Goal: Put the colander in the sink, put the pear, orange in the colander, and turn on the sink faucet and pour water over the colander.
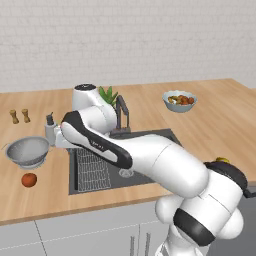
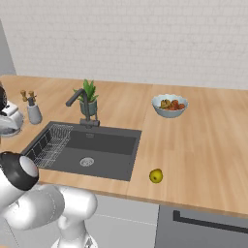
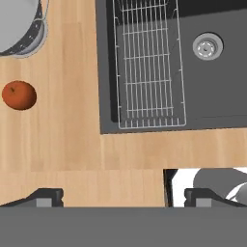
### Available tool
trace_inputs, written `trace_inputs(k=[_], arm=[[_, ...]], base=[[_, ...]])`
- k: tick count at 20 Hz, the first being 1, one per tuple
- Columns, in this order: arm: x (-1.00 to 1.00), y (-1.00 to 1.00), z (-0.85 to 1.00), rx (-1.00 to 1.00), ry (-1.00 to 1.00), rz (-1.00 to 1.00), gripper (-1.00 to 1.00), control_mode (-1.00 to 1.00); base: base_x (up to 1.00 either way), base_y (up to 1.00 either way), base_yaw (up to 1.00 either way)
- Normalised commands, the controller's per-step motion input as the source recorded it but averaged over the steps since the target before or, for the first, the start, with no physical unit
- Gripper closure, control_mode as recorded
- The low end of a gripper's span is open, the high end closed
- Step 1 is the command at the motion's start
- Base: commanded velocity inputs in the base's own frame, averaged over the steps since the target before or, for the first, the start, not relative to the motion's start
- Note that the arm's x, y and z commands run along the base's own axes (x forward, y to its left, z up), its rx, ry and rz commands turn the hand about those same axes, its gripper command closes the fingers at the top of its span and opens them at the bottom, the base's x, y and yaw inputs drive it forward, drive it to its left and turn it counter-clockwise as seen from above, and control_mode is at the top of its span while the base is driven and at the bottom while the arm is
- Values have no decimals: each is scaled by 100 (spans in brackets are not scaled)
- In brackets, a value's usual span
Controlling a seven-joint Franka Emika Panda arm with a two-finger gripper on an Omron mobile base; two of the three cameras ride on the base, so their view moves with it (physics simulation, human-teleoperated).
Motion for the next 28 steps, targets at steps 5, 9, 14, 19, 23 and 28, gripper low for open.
trace_inputs(k=[5,9,14,19,23,28], arm=[[72,48,0,0,0,-12,-100,-100],[59,48,-14,0,0,-12,-100,-100],[47,41,-40,0,0,-8,-100,-100],[27,36,-50,0,0,-5,-100,-100],[27,26,-34,0,0,-4,-100,-100],[14,11,-13,0,0,-2,-100,-100]], base=[[0,0,0],[0,0,0],[0,0,0],[0,0,0],[0,0,0],[0,0,0]])
